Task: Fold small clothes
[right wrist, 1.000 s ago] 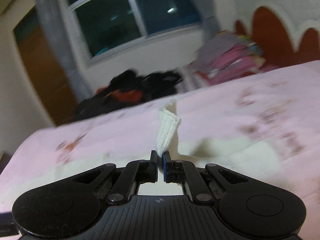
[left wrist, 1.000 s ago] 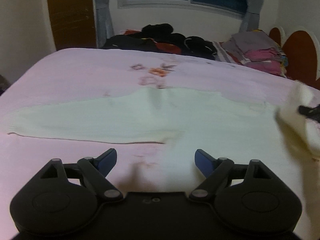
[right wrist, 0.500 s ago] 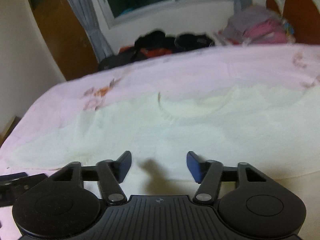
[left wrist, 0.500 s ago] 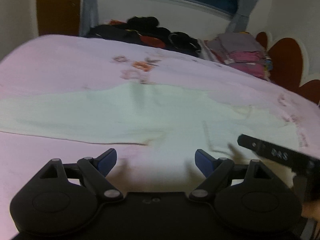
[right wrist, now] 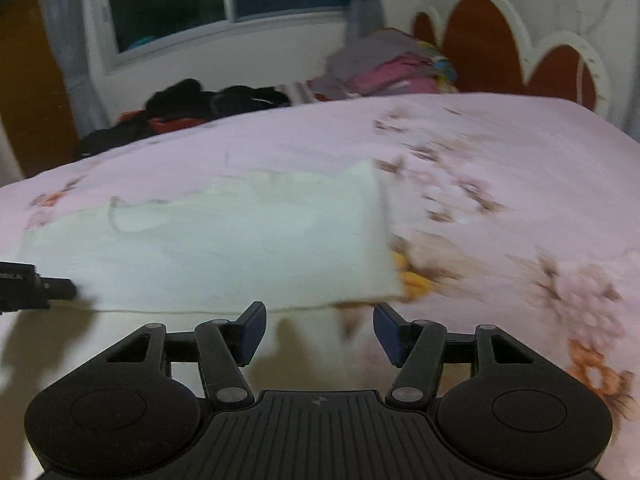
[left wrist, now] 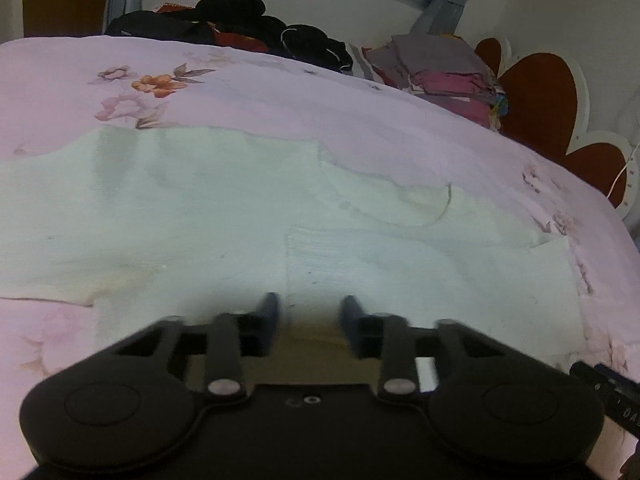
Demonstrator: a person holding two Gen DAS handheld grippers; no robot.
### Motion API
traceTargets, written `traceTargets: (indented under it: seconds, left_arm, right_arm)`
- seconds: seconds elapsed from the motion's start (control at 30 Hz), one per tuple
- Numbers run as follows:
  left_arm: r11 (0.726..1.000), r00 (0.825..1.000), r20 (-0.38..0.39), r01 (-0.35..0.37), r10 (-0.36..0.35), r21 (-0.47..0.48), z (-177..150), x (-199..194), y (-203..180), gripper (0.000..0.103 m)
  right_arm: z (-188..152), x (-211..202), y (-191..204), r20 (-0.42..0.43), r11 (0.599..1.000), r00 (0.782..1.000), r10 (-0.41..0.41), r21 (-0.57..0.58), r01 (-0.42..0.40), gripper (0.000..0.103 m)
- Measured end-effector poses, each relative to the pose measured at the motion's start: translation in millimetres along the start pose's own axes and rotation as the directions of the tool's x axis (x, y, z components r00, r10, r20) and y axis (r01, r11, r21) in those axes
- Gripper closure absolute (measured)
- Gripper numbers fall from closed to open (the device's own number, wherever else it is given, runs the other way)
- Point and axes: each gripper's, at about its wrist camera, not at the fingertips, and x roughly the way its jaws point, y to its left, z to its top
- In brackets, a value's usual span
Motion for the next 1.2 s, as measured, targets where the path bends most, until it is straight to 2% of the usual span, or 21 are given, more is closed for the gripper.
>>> traceTargets:
  seconds: [0.03, 0.07, 0.13, 0.27, 0.4, 0.47, 0.57, 0.6, 0.67, 0.8, 0.83, 1.0, 1.03, 1.1, 1.17, 1.2]
  left_arm:
    - [1.000, 1.000, 0.001, -0.003, 0.003, 0.007, 0, 2, -1, 0.082]
    - [1.000, 1.000, 0.008, -0.001, 0.001, 0.015, -1, 2, -3, 0.092]
    - [0.999, 1.000, 0.018, 0.021, -0.021, 0.028, -2, 1, -7, 0.095]
    - [0.998, 0.996, 0.064, 0.060, -0.061, 0.019, 5, -13, -10, 0.096]
    - [0.994, 0.980, 0.166, 0.113, -0.111, -0.004, 27, -51, -4, 0.096]
    - [0.995, 0.972, 0.212, 0.105, -0.102, 0.000, 38, -67, 4, 0.096]
    - [0.998, 0.970, 0.237, 0.064, -0.060, -0.012, 41, -73, 18, 0.096]
    - [0.999, 0.971, 0.235, 0.043, -0.037, -0.023, 39, -72, 25, 0.096]
    - [0.999, 0.977, 0.214, 0.016, -0.005, -0.050, 33, -66, 38, 0.096]
    - [0.997, 0.986, 0.157, -0.047, 0.056, -0.055, 17, -46, 53, 0.096]
    - [0.997, 0.987, 0.144, -0.058, 0.066, -0.060, 14, -41, 55, 0.096]
    - [0.994, 0.990, 0.094, -0.097, 0.101, -0.049, 5, -23, 62, 0.095]
    - [0.994, 0.989, 0.097, -0.104, 0.107, -0.034, 4, -24, 61, 0.094]
    - [0.991, 0.986, 0.099, -0.136, 0.135, -0.002, 6, -30, 57, 0.082]
    - [0.986, 0.977, 0.135, -0.168, 0.166, 0.003, 5, -41, 55, 0.065]
    - [0.986, 0.973, 0.162, -0.170, 0.167, 0.003, 5, -48, 53, 0.060]
  right_arm:
    - [-2, 0, -5, -0.003, 1.000, 1.000, -0.007, 0.006, 0.007, 0.043]
    - [-3, 2, -8, -0.009, 1.000, 1.000, -0.011, 0.010, 0.011, 0.043]
    - [-3, 4, -10, -0.015, 1.000, 1.000, -0.015, 0.014, 0.015, 0.043]
    - [-2, 11, -13, -0.030, 1.000, 0.999, -0.015, 0.027, 0.016, 0.043]
    - [1, 19, -15, -0.032, 0.999, 0.999, -0.015, 0.040, 0.017, 0.043]
    - [4, 24, -15, -0.031, 0.998, 0.999, -0.009, 0.055, 0.011, 0.043]
    - [10, 30, -9, -0.020, 0.999, 1.000, -0.003, 0.052, 0.004, 0.044]
    - [13, 32, -7, -0.016, 0.999, 1.000, 0.003, 0.048, -0.002, 0.046]
    - [16, 36, -1, -0.024, 0.999, 0.999, 0.026, 0.042, -0.025, 0.071]
    - [17, 42, 4, -0.036, 0.999, 0.998, 0.043, 0.034, -0.041, 0.081]
    - [16, 42, 3, -0.039, 0.999, 0.999, 0.038, 0.031, -0.037, 0.093]
    - [11, 39, -11, -0.055, 0.997, 0.998, 0.012, 0.070, -0.009, 0.098]
    - [11, 37, -13, -0.060, 0.998, 0.998, 0.017, 0.069, -0.013, 0.098]
    - [11, 27, -17, -0.059, 0.997, 0.998, 0.031, 0.067, -0.027, 0.098]
    - [16, 16, -22, -0.031, 0.997, 0.998, 0.046, 0.071, -0.043, 0.097]
    - [20, 11, -23, -0.012, 0.996, 0.999, 0.053, 0.069, -0.052, 0.094]
